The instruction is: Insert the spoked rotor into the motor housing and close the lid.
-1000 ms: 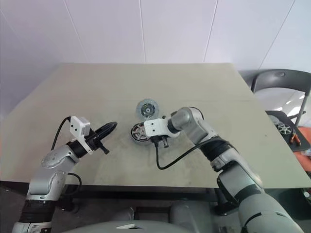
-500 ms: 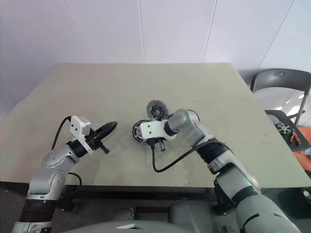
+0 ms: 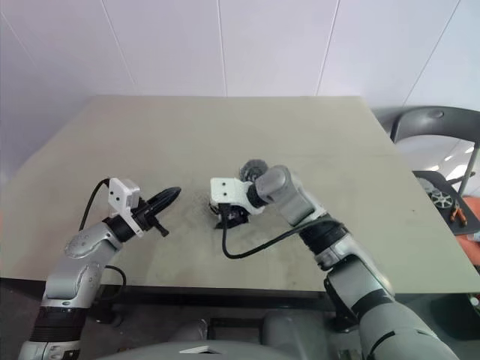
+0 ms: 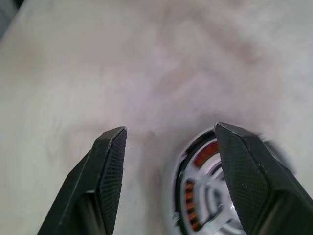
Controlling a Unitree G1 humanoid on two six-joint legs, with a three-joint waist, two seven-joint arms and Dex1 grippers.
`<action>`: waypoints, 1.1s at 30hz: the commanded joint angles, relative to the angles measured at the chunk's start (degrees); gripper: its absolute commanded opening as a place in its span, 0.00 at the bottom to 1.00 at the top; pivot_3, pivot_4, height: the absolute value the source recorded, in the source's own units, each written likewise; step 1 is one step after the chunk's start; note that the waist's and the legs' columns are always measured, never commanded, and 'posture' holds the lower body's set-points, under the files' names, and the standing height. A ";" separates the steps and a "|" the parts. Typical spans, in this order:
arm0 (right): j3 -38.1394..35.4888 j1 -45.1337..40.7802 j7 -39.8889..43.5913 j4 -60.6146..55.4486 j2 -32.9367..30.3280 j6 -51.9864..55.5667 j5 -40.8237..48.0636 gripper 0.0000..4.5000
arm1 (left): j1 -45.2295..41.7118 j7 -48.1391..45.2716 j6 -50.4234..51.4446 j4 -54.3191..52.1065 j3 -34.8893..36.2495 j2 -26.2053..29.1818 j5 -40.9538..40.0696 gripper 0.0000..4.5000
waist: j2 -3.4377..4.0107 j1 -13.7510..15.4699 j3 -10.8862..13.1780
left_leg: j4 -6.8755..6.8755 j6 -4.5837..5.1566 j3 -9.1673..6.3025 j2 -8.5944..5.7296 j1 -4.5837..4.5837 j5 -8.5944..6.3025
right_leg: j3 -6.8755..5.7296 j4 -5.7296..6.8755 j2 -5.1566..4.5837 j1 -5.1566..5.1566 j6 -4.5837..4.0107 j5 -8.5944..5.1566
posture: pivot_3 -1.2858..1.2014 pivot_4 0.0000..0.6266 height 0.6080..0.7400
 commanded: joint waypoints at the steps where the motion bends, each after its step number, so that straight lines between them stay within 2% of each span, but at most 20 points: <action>1: -9.56 -5.95 -8.88 4.20 3.18 -0.93 4.77 0.68 | -0.75 -0.08 -0.50 -0.94 0.26 0.30 0.11 0.00 | 0.03 -0.18 0.02 | 0.00 0.00 0.00 0.00 0.01 0.00 | 0.00 0.00 0.00 -0.01 0.00 0.00 | 0.52 0.00 1.00; 4: -13.79 -11.17 -17.57 12.35 1.99 -5.62 3.08 0.47 | -0.72 -0.16 -0.59 -0.85 0.26 0.39 0.05 0.00 | 0.06 0.08 0.04 | 0.01 0.00 0.00 0.00 -0.01 0.00 | 0.00 0.01 0.00 -0.02 -0.02 0.02 | 0.52 0.00 1.00; 6: -13.22 -13.61 -21.74 17.61 -1.48 -10.62 -0.93 0.32 | -0.93 -0.42 -0.94 -0.74 0.52 0.35 -0.34 0.00 | 0.06 0.31 0.04 | 0.00 0.00 -0.01 -0.01 -0.06 0.00 | -0.03 -0.07 -0.04 -0.02 -0.02 0.01 | 0.52 0.00 1.00; 10: -11.03 -15.02 -24.02 23.72 -5.82 -16.47 -5.29 0.00 | -1.30 -1.63 -1.12 -1.16 1.17 0.09 -2.08 0.00 | 0.08 0.02 0.05 | -0.13 0.00 0.06 -0.04 -0.16 0.00 | 0.00 -0.37 -0.09 0.00 -0.03 0.02 | 0.52 0.00 1.00; 13: -8.88 -15.57 -26.32 28.11 -9.63 -19.89 -10.10 0.00 | -1.27 -2.96 -0.33 -2.22 1.53 0.30 -3.67 0.00 | 0.10 -0.18 0.06 | -0.24 0.01 0.10 -0.03 -0.16 0.00 | 0.04 -0.40 -0.08 -0.04 -0.03 0.03 | 0.52 0.00 1.00; 19: -5.26 -11.33 -18.34 28.60 -13.29 -19.78 -12.41 0.00 | -1.01 -3.17 -0.51 -1.97 1.92 1.31 -3.40 0.00 | 0.11 -0.22 0.07 | -0.21 0.02 0.09 -0.03 -0.12 0.00 | 0.04 -0.32 -0.04 -0.03 -0.02 0.02 | 0.52 0.00 1.00; 21: -5.30 -10.08 -16.40 27.15 -13.02 -19.20 -11.69 0.00 | -1.05 -3.12 -0.55 -1.98 1.89 1.39 -3.43 0.00 | 0.11 -0.23 0.07 | -0.15 0.02 0.09 -0.03 -0.06 0.00 | 0.05 -0.26 -0.04 0.02 -0.02 0.01 | 0.52 0.00 1.00; 25: -7.73 -6.50 -9.38 20.53 -10.08 -14.15 -4.83 0.00 | -1.22 -2.97 -0.62 -1.83 1.82 1.37 -3.22 0.00 | 0.11 -0.26 0.08 | 0.00 0.02 0.07 -0.02 -0.04 0.01 | 0.06 -0.08 -0.02 0.02 -0.01 0.01 | 0.52 0.00 1.00; 29: -10.96 -5.41 -8.28 15.66 -7.20 -9.06 0.66 0.00 | -1.10 -2.66 -0.42 -1.86 1.81 1.34 -3.11 0.00 | 0.12 -0.07 0.08 | 0.02 0.03 0.03 -0.01 0.00 0.01 | 0.05 0.04 0.02 0.02 -0.01 0.01 | 0.52 0.00 1.00; 33: -10.97 -4.75 -8.01 14.78 -6.06 -8.87 1.94 0.00 | -1.02 -2.24 -0.46 -1.83 1.58 1.24 -2.78 0.00 | 0.11 0.06 0.08 | 0.03 0.02 0.03 -0.02 -0.03 0.01 | 0.04 -0.03 -0.01 0.05 -0.01 0.01 | 0.52 0.00 1.00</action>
